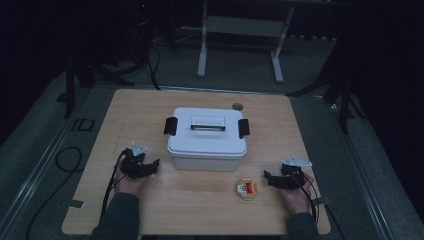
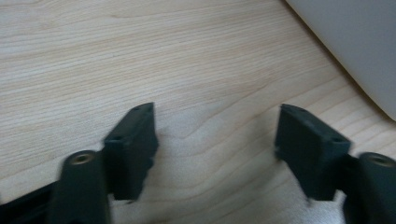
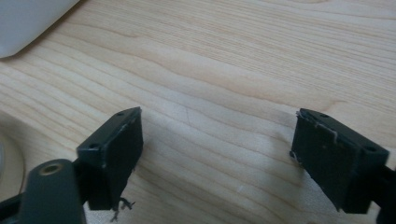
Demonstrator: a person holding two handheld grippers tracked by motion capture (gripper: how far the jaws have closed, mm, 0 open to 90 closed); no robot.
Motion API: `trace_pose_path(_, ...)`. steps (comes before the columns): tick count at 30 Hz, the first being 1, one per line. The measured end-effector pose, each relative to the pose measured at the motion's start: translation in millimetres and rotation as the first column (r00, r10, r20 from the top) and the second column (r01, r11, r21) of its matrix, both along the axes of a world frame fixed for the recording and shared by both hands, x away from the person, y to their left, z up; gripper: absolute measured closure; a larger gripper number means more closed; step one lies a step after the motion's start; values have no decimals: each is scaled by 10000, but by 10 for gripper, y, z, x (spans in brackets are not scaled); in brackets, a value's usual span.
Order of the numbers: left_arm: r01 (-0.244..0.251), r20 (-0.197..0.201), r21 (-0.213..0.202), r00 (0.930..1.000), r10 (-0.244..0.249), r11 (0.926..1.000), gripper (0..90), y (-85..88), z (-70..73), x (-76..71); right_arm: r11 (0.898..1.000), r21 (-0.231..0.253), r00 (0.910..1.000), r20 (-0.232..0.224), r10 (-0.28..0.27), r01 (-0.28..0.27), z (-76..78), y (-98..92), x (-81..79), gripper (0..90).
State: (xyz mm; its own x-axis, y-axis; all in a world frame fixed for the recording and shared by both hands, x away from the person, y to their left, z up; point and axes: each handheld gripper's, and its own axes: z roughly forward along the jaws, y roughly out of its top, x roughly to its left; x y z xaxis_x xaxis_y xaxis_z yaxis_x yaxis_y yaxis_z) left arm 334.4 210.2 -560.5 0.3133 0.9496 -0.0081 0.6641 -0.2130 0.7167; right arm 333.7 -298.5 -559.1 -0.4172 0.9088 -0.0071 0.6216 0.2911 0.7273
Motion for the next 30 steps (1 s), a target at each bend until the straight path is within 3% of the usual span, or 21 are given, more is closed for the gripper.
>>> trace_pose_path(3, 105, 80, 182, 9999, -106, 9998, 378, -20, 20, -17, 10000, 40, 9999, 159, 4, -5, 8, -14, -20, 281)
trace_pose_path(6, 171, 236, 213, 9996, -176, 9996, 388, -28, 39, -29, 10000, -48, 9998, 218, -27, 28, 17, -19, -32, 294)
trace_pose_path(13, 368, 312, -94, 9988, -365, 9993, 451, 3, 90, -79, 9998, -95, 9989, 432, 194, -190, 110, -16, -142, 463)
trace_pose_path(16, 463, 331, -155, 9984, -457, 9988, 466, 5, 109, -107, 9982, -328, 9969, 586, 523, -504, 162, 26, -250, 657)
trace_pose_path(21, 493, 388, -168, 9981, -486, 9986, 465, 1, 124, -121, 9946, -204, 9921, 710, 1032, -1020, 227, 109, -369, 866)
trace_pose_path(30, 721, 474, -220, 9963, -710, 9972, 482, -14, 164, -180, 9838, -305, 9837, 270, 1777, -1768, 223, 320, -525, 898)
